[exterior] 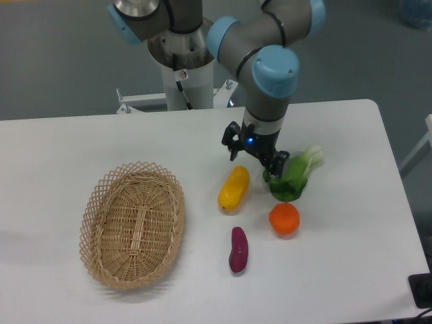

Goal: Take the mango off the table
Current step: 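Move the open gripper from the bok choy over to the yellow mango, then lower the gripper around the yellow mango and close on it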

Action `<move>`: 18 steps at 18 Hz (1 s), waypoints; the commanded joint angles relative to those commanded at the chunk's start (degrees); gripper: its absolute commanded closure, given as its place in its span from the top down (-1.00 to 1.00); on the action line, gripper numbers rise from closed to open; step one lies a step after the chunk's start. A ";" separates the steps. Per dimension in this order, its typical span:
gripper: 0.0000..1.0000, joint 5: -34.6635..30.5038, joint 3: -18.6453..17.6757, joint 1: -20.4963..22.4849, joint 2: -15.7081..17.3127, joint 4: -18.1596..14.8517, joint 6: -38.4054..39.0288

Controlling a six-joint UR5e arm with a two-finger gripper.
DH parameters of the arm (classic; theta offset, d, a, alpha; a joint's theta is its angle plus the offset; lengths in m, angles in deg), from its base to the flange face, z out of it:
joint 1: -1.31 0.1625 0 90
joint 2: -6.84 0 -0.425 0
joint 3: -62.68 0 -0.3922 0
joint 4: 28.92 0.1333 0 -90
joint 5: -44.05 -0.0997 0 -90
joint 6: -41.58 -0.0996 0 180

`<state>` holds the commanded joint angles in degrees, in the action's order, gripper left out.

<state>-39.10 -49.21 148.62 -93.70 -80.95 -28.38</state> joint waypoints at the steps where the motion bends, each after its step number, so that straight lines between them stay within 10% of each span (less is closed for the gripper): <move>1: 1.00 -0.17 -0.17 -0.09 -0.18 0.35 0.18; 8: 1.00 -1.23 -1.23 -1.84 -4.92 6.58 6.68; 18: 1.00 -1.58 -3.69 -3.60 -5.28 6.69 7.74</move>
<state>-40.68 -52.90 145.02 -98.98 -74.27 -20.65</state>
